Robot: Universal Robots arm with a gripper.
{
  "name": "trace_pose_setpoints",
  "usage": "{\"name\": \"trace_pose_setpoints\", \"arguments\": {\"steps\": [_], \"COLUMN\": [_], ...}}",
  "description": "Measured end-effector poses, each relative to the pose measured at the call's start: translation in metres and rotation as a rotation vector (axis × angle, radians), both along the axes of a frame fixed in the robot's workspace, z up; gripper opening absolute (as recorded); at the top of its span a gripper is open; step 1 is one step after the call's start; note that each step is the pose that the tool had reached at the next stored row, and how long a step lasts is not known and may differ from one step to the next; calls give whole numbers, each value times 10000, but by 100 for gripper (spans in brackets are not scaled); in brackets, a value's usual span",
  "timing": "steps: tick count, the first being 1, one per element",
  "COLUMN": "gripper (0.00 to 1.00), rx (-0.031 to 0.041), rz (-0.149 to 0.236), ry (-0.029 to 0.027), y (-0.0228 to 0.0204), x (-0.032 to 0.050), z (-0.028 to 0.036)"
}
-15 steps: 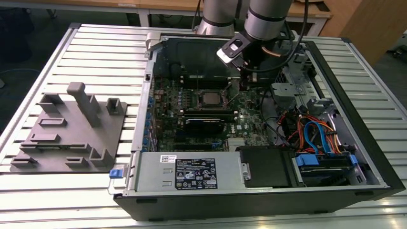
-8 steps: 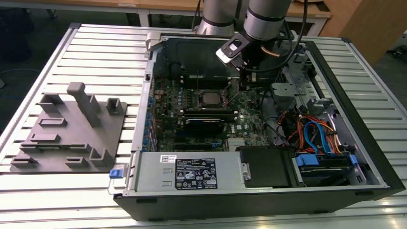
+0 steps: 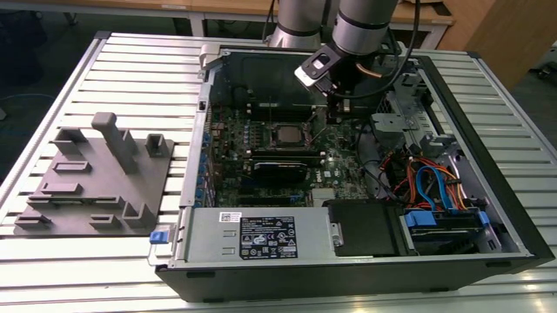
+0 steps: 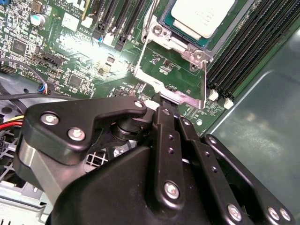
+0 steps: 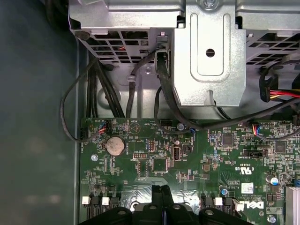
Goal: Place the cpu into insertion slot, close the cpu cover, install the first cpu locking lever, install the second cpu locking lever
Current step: 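Close the cpu cover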
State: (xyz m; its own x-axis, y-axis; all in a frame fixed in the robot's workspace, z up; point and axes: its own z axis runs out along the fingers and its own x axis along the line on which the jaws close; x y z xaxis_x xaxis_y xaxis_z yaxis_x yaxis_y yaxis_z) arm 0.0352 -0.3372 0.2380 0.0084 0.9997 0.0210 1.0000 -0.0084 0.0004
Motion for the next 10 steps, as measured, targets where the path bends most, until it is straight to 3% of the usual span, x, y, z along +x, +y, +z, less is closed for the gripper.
{"name": "trace_pose_setpoints", "arguments": {"steps": [10], "gripper": [11], "rx": [0], "rz": [1], "ry": [0], "y": [0], "x": [-22], "z": [0]}}
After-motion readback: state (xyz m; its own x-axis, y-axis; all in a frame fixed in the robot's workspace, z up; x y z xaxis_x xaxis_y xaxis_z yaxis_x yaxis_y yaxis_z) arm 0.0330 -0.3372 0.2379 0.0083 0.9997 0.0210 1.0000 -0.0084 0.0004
